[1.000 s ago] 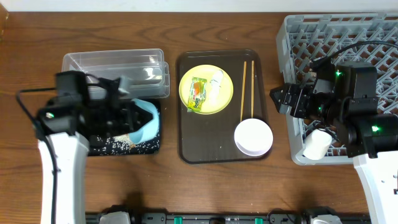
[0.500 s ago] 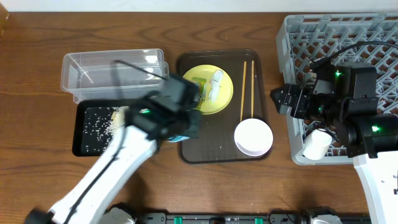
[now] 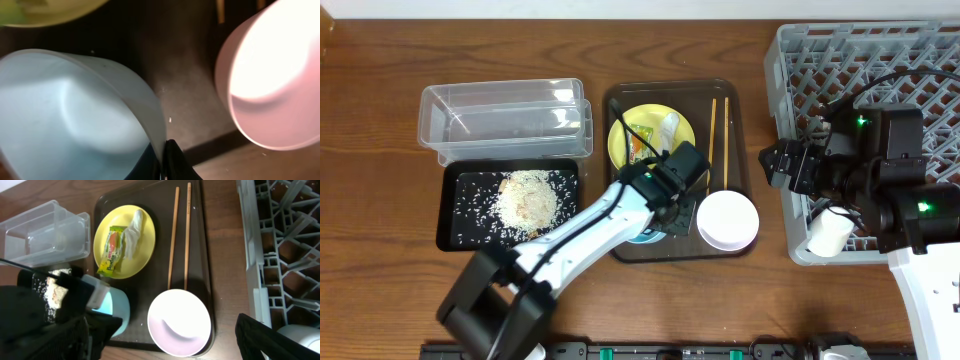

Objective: Sort waste into correct bins and load items into the dishwasher rack
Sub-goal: 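Return the blue bowl to the brown tray with the left gripper, then grasp the snack wrapper on the yellow plate and drop it in the clear bin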

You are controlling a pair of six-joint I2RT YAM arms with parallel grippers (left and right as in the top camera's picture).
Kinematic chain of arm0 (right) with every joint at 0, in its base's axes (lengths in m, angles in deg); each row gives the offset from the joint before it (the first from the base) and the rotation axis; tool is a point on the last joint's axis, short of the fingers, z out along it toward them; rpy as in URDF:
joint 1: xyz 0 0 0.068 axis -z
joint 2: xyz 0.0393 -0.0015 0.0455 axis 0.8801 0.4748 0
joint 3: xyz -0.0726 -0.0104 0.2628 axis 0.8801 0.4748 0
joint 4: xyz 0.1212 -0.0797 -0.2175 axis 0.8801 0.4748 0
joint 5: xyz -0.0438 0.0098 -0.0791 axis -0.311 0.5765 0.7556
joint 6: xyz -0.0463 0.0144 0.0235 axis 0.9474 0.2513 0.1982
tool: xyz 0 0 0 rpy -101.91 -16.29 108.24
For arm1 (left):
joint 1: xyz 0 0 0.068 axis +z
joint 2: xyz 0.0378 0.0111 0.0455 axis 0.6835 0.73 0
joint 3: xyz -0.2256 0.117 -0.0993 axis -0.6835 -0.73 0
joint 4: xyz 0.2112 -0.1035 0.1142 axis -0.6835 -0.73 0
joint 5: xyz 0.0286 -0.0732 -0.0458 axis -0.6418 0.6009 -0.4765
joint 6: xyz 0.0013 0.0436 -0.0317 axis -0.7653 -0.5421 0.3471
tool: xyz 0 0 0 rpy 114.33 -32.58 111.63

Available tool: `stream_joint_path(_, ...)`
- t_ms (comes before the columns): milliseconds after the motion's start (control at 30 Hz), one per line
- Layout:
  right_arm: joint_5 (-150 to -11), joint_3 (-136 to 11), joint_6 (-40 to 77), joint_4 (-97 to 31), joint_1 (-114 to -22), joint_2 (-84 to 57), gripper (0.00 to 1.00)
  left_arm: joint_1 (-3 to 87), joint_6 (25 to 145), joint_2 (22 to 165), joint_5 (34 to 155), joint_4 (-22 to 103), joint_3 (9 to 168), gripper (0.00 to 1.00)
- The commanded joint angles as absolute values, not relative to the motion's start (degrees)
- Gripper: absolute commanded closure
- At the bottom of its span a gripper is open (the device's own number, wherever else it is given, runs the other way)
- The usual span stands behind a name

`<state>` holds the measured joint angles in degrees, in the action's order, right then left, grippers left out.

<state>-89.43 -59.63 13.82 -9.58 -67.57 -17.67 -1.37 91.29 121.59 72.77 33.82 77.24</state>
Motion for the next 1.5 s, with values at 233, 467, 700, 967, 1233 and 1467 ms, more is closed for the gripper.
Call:
stream_joint_path(233, -87.4, -60.6, 13.3, -9.1, -67.3, -17.7, 0.09, -1.3, 92.4, 120.6, 70.6, 31.7, 80.4, 0.45)
stream_joint_path(467, -84.4, -60.6, 9.0, -9.4, -66.8, -17.7, 0.05, -1.3, 92.2, 114.8, 70.3, 32.6, 82.7, 0.38)
stream_joint_path(700, -86.9, -60.6, 11.8, -9.1, -67.0, -17.7, 0.01, 0.2, 89.6, 112.5, 66.5, 32.4, 82.7, 0.36)
stream_joint_path(967, -89.3, -60.6, 11.8, -9.1, -67.0, -17.7, 0.01, 10.2, 78.1, 114.2, 66.0, 38.6, 82.7, 0.36)
stream_joint_path(1233, -89.3, -60.5, 11.8, -9.2, -67.0, -17.7, 0.01, 21.1, 72.0, 124.6, 78.3, 47.1, 84.7, 0.39)
stream_joint_path(1467, -89.3, -60.3, 11.5, -9.1, -67.0, -17.7, 0.01, 21.1, 69.4, 133.5, 77.3, 52.8, 84.7, 0.39)
